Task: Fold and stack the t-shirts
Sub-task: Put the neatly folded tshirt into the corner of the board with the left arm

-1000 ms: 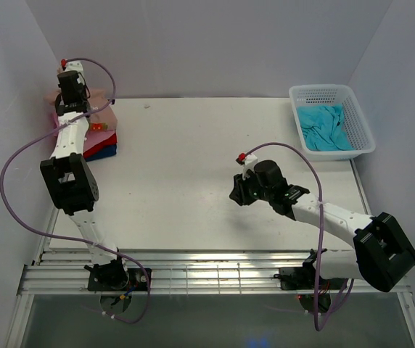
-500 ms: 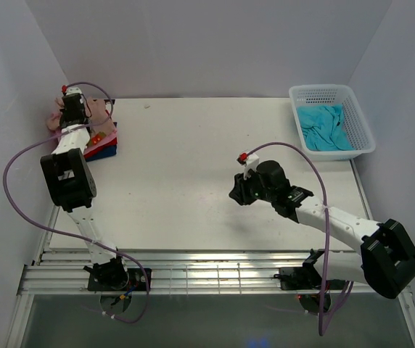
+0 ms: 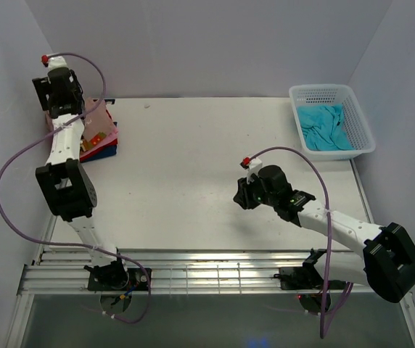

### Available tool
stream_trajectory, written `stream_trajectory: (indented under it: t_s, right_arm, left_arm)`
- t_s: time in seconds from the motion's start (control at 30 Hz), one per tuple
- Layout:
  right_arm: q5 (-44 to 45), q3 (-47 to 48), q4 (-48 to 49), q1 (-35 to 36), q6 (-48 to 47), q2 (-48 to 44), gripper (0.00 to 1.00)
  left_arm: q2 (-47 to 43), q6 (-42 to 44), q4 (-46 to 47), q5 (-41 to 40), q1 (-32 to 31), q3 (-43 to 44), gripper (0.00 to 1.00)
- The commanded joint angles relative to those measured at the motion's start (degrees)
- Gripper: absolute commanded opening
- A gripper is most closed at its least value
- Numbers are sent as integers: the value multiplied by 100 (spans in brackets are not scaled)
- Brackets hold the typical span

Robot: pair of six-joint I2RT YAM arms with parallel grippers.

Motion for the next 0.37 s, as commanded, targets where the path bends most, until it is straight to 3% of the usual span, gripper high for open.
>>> stream_trajectory:
  t_s: [0.0,0.2,0.33]
  right_arm:
    - [305,80,28,38,121,-117,36]
    - [955,704,-374,108,77,-266,38]
    - [1605,1161,-674,108,-90,-661,38]
  left_arm:
    - [-1875,-88,408,-244,-545,276,87]
    - [-3885,-1142,636,98,-1126,-2059,87]
    - [-4854,-1941,909,633,-1171,-3695,87]
